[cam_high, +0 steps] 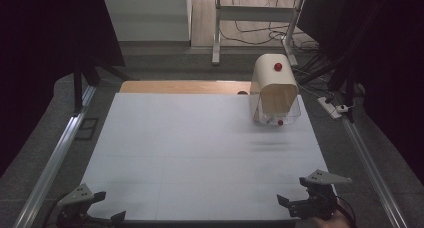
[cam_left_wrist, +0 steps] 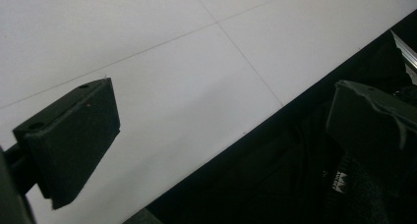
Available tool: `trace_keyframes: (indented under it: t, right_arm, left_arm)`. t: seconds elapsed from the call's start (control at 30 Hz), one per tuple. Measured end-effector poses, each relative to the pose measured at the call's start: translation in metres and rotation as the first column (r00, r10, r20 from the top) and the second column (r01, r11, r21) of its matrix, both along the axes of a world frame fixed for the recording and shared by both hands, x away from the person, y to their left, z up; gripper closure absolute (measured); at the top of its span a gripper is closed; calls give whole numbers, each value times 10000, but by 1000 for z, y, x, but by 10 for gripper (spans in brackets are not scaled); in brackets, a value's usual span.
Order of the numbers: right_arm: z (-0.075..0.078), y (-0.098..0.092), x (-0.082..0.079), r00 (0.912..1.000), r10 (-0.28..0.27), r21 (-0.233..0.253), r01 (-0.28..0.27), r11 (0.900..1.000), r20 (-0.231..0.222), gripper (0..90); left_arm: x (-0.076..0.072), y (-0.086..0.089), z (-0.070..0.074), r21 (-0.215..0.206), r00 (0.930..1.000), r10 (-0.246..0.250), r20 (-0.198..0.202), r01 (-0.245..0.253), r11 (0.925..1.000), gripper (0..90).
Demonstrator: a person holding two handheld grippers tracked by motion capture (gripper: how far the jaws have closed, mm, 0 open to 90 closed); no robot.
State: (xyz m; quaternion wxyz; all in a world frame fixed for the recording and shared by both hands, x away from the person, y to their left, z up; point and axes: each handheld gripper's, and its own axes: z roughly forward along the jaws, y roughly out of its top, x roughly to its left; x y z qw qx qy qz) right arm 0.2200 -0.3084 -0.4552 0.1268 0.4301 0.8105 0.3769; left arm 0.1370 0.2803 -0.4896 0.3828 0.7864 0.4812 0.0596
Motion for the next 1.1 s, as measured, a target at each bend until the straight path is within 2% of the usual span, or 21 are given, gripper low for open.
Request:
trace_keyframes:
  t: [0.37, 0.7, 1.1]
  right_arm:
    - [5, 7, 10, 9993, 363, 119, -365, 9993, 126, 0]
    - [9, 12, 20, 9991, 398, 251, -403, 9989, 172, 0]
    - [11, 18, 31, 9986, 503, 123, -505, 9986, 162, 0]
  left_arm:
    - [0, -1, 0, 31, 10000, -3, -31, 3, 10000, 0]
    - [1, 0, 0, 36, 10000, 13, -58, -12, 10000, 1]
    - [1, 0, -1, 27, 9999, 32, -96, -32, 10000, 1]
